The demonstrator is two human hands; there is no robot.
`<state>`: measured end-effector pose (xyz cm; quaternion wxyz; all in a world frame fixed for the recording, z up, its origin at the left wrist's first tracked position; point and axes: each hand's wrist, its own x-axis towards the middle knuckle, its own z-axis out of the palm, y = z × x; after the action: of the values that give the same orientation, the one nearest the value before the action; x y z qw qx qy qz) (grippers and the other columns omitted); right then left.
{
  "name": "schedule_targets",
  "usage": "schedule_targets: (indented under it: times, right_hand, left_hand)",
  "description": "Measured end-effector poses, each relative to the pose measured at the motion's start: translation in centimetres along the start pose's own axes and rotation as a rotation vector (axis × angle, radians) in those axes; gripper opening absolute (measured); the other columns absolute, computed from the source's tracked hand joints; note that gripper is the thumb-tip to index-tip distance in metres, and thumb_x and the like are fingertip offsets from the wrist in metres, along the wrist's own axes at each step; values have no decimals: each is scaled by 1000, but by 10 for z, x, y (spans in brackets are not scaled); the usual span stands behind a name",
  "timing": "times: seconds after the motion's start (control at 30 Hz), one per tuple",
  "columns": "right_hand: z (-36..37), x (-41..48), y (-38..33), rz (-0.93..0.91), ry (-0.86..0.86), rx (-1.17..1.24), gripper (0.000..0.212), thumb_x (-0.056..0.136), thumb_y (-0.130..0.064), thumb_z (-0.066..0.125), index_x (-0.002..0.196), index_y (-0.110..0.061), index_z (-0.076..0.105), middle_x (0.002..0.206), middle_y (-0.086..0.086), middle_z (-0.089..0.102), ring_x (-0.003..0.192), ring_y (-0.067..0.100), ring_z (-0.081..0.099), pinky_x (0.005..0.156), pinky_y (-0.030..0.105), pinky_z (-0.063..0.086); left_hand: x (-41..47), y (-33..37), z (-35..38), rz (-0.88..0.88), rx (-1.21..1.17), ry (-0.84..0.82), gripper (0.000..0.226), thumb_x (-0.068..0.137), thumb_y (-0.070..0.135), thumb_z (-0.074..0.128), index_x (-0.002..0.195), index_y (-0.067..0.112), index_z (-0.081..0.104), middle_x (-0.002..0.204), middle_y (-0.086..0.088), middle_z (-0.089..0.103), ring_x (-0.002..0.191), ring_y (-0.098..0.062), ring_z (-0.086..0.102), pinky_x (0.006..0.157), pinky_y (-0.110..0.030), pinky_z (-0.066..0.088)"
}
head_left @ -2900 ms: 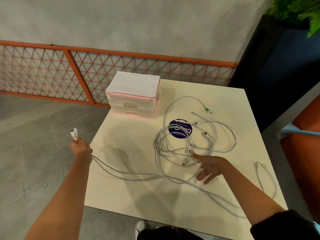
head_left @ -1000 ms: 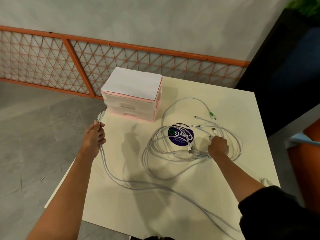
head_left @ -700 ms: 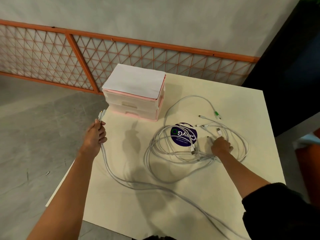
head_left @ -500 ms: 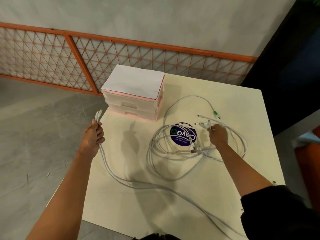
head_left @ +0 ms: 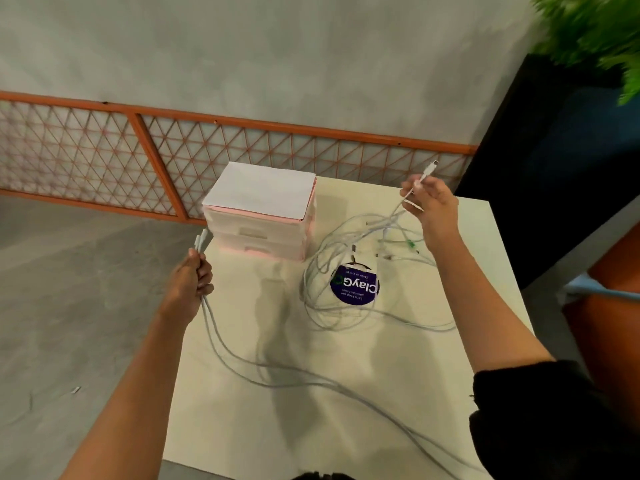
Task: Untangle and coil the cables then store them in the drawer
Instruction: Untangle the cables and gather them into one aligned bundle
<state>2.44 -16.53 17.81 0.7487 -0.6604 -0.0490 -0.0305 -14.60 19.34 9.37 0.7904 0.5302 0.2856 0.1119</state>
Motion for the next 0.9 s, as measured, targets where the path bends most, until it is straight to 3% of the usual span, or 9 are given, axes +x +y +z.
schedule_targets:
  times: [0.1,0.3,0.47,0.57,0.7,0.9]
  right_hand:
    - [5,4,-13,41,-95,-133,17,90,-4,54,79,-17,50,72,-8,67,67,5,66,58,20,45]
    - [11,-4,-18,-107,31,-217,24,99,-1,41,86,-19,50,85,-1,66,76,5,65,67,22,52]
    - [17,-9,-30,-173,13,40,12,98,-4,46,92,-11,54,87,4,69,81,13,68,70,27,55]
    - [28,-9,-41,-193,-32,116,9,97,-5,50,103,-2,55,88,8,69,82,16,68,68,26,55]
    - [49,-16,-41,-107,-170,-89,20,90,-3,59,110,1,62,81,-1,71,68,8,66,64,22,53]
    - [82,-46,-4,14,-364,-239,14,84,-2,67,98,-1,67,79,6,67,60,11,66,59,24,53]
  left_hand:
    - [-3,4,3,4,-12,-13,39,105,35,24,73,19,37,42,12,34,30,0,23,32,-14,14]
    - [-10,10,11,22,-25,-39,40,105,37,24,71,19,36,42,11,34,30,0,23,33,-13,13]
    - [-11,11,12,33,-2,-60,39,105,33,26,71,18,37,43,11,35,31,0,23,32,-13,15]
    - [-13,10,15,39,5,-76,38,105,32,26,72,18,37,44,10,35,32,-1,24,33,-12,15]
    - [-17,11,26,49,4,-113,36,105,32,28,73,18,38,45,10,38,34,-2,27,34,-12,19]
    - [-20,10,39,118,80,-169,32,104,33,31,79,19,46,58,9,56,49,-5,48,47,-18,37]
